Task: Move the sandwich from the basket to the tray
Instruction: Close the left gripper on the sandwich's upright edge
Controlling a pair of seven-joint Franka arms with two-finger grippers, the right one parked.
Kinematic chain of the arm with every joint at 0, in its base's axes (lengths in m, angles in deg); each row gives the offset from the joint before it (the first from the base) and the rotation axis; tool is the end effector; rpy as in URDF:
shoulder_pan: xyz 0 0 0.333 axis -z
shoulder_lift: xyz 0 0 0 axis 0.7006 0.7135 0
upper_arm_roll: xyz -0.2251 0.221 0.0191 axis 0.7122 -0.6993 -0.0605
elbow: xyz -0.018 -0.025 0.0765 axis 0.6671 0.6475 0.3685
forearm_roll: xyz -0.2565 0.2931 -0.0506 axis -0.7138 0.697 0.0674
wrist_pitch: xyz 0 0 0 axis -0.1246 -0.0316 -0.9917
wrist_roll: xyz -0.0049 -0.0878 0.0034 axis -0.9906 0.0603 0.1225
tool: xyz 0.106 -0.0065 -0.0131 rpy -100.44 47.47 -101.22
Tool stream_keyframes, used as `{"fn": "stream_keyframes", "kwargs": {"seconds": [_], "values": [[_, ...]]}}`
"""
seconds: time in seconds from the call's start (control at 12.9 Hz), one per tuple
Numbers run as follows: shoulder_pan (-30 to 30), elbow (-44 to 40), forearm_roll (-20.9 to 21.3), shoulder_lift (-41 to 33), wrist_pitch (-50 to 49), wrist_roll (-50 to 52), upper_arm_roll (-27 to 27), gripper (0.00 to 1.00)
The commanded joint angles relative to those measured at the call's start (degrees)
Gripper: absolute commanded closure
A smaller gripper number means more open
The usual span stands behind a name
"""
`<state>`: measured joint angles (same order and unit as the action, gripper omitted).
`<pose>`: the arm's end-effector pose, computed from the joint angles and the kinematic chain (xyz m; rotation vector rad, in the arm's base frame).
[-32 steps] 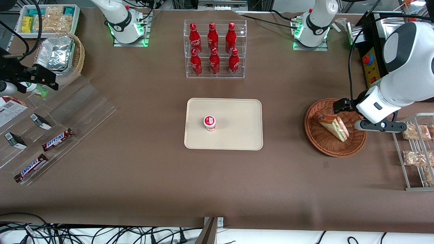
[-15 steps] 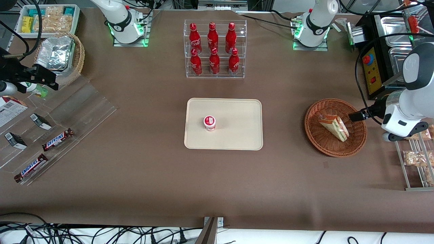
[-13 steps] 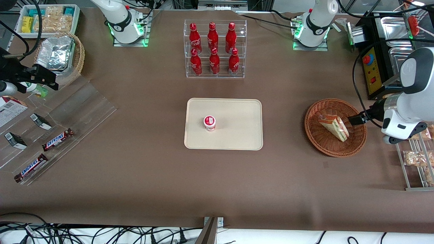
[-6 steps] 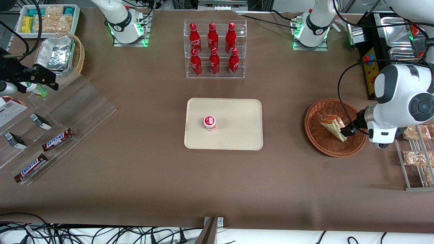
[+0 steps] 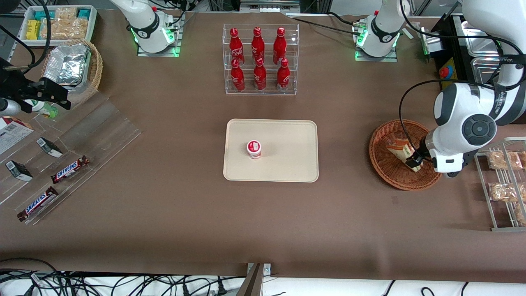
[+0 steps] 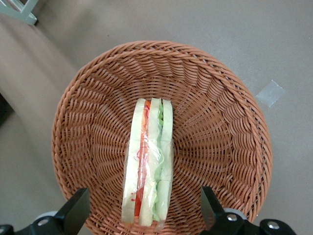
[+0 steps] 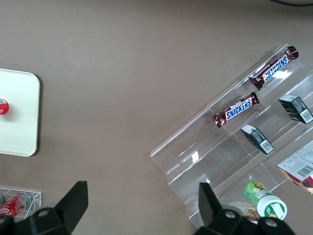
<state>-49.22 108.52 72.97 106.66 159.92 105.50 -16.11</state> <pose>0.6052 0.0037 0.3041 -2.6884 -1.2116 0.1344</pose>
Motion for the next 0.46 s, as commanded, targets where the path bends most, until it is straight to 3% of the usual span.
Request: {"fn": "stream_keyframes", "kwargs": {"seconds": [0.0,0.39], "values": [[0.52,3.71,1.63,-0.7,4.04,1.21,0.06,0.0],[0.61,8.47,1.72,-0.79,9.85,1.9,0.15,0.0]]}}
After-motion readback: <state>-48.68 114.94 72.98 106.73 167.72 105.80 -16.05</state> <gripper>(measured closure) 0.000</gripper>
